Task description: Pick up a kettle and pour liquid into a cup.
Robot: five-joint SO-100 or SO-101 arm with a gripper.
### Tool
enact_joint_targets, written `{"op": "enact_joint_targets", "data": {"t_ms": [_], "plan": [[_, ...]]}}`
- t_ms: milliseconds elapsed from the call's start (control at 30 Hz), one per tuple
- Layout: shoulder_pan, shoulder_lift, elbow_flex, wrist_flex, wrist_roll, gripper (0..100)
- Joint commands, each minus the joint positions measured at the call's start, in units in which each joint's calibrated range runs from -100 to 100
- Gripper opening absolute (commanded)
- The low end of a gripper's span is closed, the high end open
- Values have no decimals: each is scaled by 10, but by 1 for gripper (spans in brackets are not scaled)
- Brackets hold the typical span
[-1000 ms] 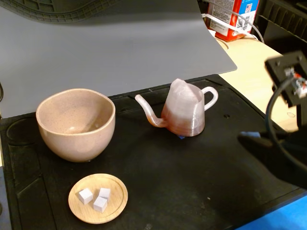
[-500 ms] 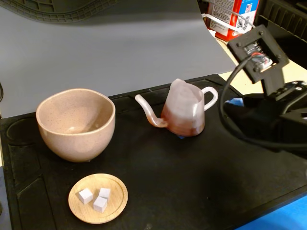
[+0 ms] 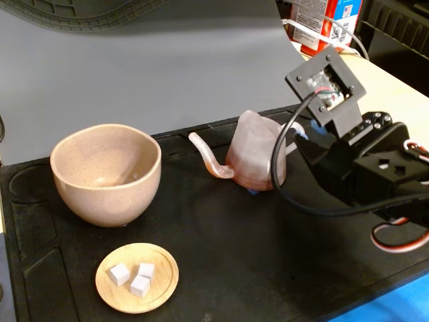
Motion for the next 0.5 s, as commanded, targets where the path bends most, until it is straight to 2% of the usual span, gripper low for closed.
{"op": "enact_joint_targets", "data": {"t_ms": [0,100,167,267,367,400,467], "plan": [[3,0,-25,-11,9,11],[3,0,-25,-11,46,11],[3,0,-27,-11,48,11],[0,1,-27,-10,107,11],[-4,50,-46,-13,110,11],[-6,76,-63,-64,110,11],[-6,108,-77,-85,110,11]]}}
